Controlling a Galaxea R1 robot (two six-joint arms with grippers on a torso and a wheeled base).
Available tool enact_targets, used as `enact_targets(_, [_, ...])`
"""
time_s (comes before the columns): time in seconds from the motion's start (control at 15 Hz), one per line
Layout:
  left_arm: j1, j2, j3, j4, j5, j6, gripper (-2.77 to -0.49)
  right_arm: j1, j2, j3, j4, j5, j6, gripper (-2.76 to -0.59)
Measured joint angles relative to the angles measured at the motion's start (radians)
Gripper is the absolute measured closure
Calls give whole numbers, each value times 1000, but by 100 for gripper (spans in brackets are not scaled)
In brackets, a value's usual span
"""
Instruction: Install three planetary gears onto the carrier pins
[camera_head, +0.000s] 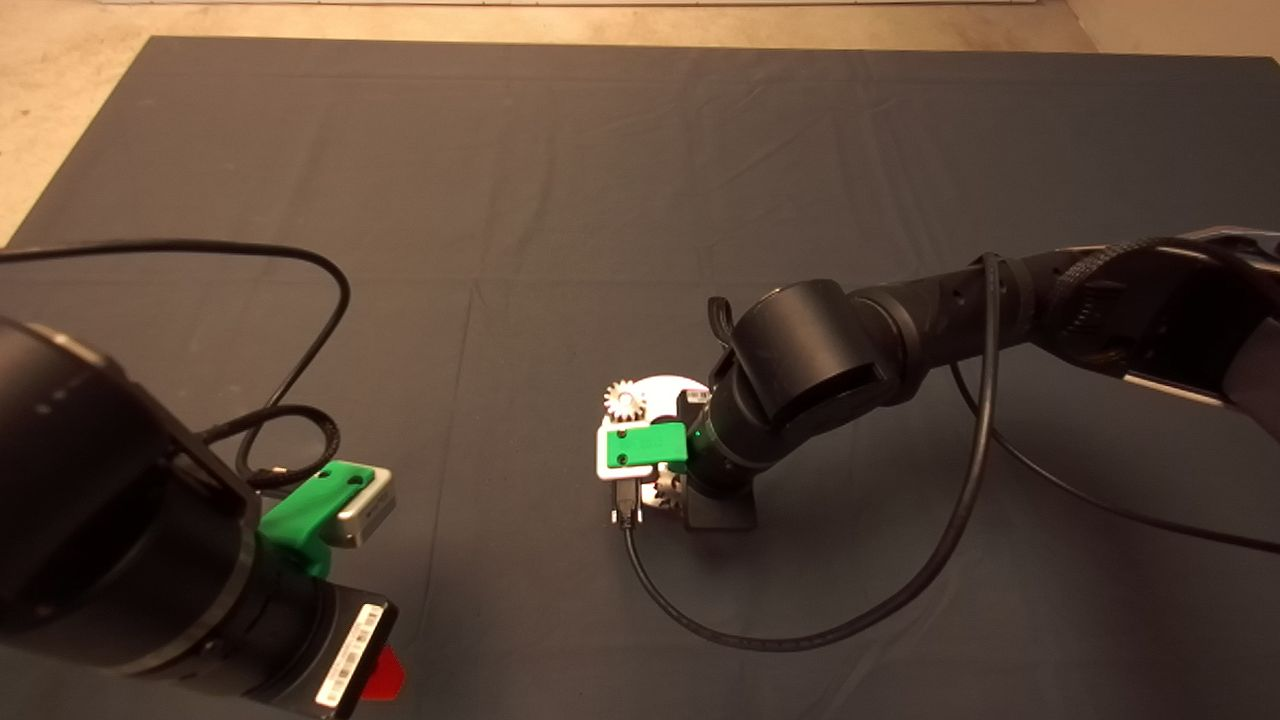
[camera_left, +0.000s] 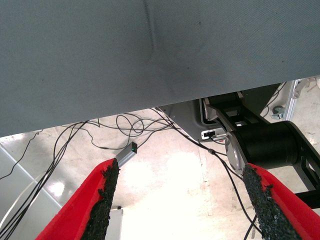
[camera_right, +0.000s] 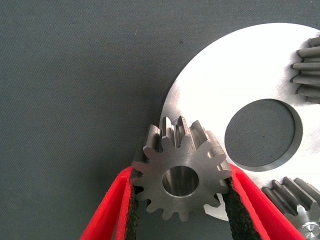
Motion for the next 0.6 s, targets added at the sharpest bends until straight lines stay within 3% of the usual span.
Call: enact_targets(0.6, [0,0,0,0,0,0,-175,0,-3,1,0,3,0,-104])
